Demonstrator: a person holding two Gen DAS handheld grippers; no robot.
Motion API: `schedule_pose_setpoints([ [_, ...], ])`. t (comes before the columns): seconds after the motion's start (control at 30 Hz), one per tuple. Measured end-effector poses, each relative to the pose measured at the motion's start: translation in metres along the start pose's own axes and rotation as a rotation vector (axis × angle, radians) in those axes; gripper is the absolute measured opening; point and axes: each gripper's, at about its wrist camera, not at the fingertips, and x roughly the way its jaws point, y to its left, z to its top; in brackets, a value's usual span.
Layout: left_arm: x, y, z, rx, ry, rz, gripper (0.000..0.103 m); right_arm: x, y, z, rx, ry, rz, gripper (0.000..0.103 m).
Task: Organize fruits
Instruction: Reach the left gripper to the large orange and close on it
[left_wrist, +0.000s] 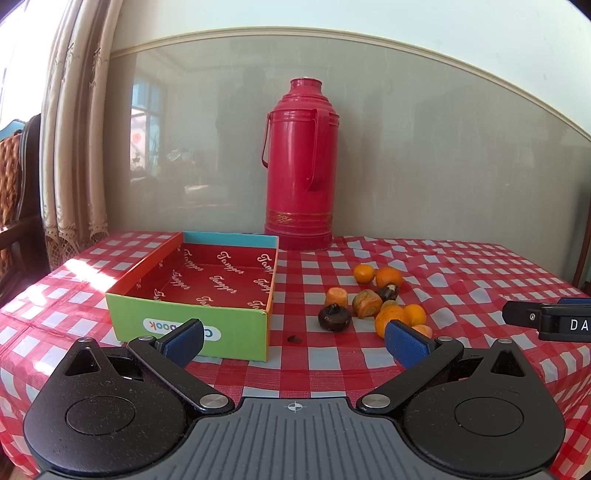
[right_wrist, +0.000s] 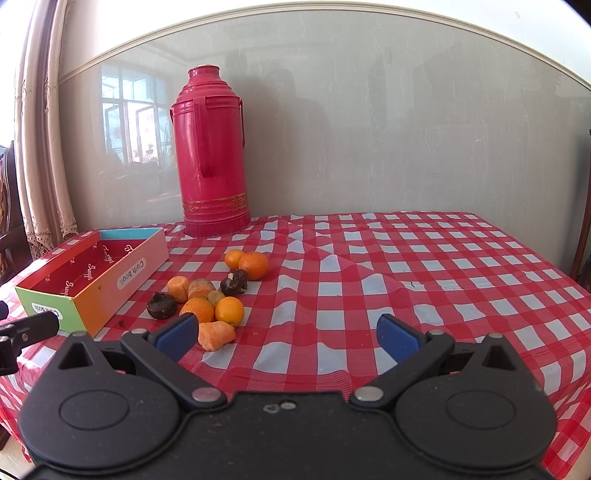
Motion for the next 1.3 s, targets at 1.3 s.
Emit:
schedule_pose_setpoints([
  [1.3,0.094,-0.063,0.004,0.005,0.161,-0.164,0.076,0.047,-0.038,0.009,0.032,0.055,-0.102,0.097],
])
